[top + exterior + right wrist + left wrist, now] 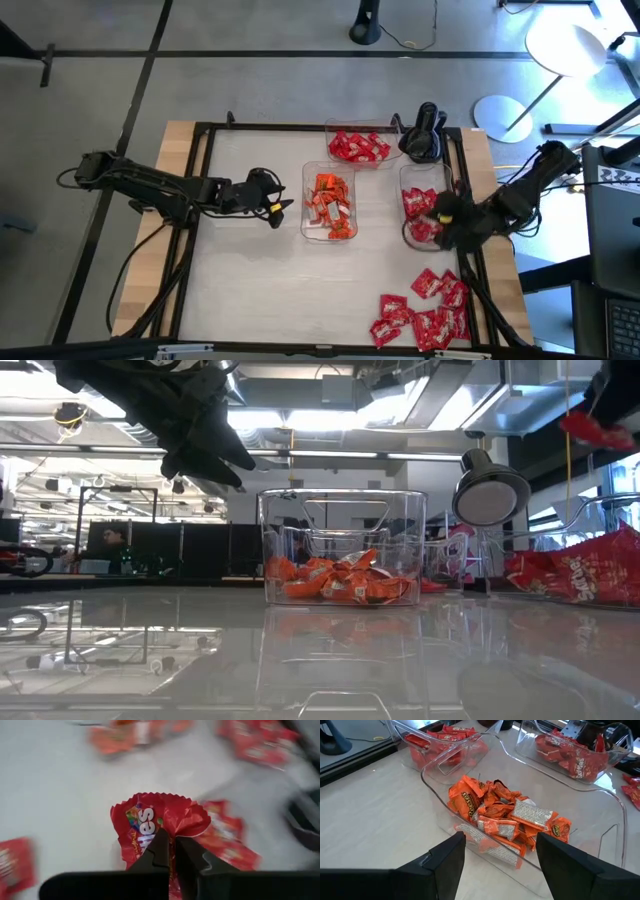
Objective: Sort candy
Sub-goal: Put the red candy pack into the bottom right transparent bin
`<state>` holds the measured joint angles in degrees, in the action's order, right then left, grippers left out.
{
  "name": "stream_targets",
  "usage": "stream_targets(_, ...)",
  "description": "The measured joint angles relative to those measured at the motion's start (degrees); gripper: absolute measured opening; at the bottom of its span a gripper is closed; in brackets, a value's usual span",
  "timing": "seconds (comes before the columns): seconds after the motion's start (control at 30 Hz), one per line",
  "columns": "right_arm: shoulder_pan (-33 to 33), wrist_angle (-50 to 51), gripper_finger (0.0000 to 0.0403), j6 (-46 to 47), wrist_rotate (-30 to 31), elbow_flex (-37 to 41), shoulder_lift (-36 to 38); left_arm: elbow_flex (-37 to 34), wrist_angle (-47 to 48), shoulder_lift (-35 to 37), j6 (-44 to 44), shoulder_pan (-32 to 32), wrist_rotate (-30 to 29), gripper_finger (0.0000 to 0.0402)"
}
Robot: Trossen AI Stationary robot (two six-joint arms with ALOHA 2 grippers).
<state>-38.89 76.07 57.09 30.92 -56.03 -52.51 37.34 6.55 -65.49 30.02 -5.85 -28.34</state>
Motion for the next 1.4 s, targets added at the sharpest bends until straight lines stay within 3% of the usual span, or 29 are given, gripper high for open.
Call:
stream_targets(0.2, 5.6, 10.4, 0.0009, 5.6, 2.1, 0.0, 0.8, 0.0, 0.0, 0.0, 0.3, 0.0, 0.0, 0.0233)
stream_targets(0.57, 13.5, 10.9, 0.0016, 2.7, -0.5, 0.0, 0.8, 0.0, 0.0, 0.0, 0.8, 0.0, 0.0, 0.0233)
stream_targets(0.67, 14.4, 10.9, 0.0051, 2.7, -0.9, 0.0, 0.5, 0.0, 0.0, 0.0, 0.8, 0.0, 0.0, 0.0233)
stream_targets(0.87, 14.6, 10.9, 0.0167, 2.7, -1.3, 0.0, 0.5, 0.0, 0.0, 0.0, 0.8, 0.0, 0.0, 0.0233)
stream_targets(1.03, 14.5, 5.9, 0.0234, 2.3, -9.3, 0.0, 0.5, 0.0, 0.0, 0.0, 0.8, 0.0, 0.0, 0.0233)
stream_targets(1.17, 12.8, -6.8, 0.0257, -2.1, -19.4, 0.0, -0.8, 0.0, 0.0, 0.0, 1.0, 0.0, 0.0, 0.0233)
stream_targets(1.4, 4.5, -16.5, 0.0253, -1.6, -23.1, -0.1, -8.1, 0.0, 0.0, 0.0, 1.1, 0.0, 0.0, 0.0233)
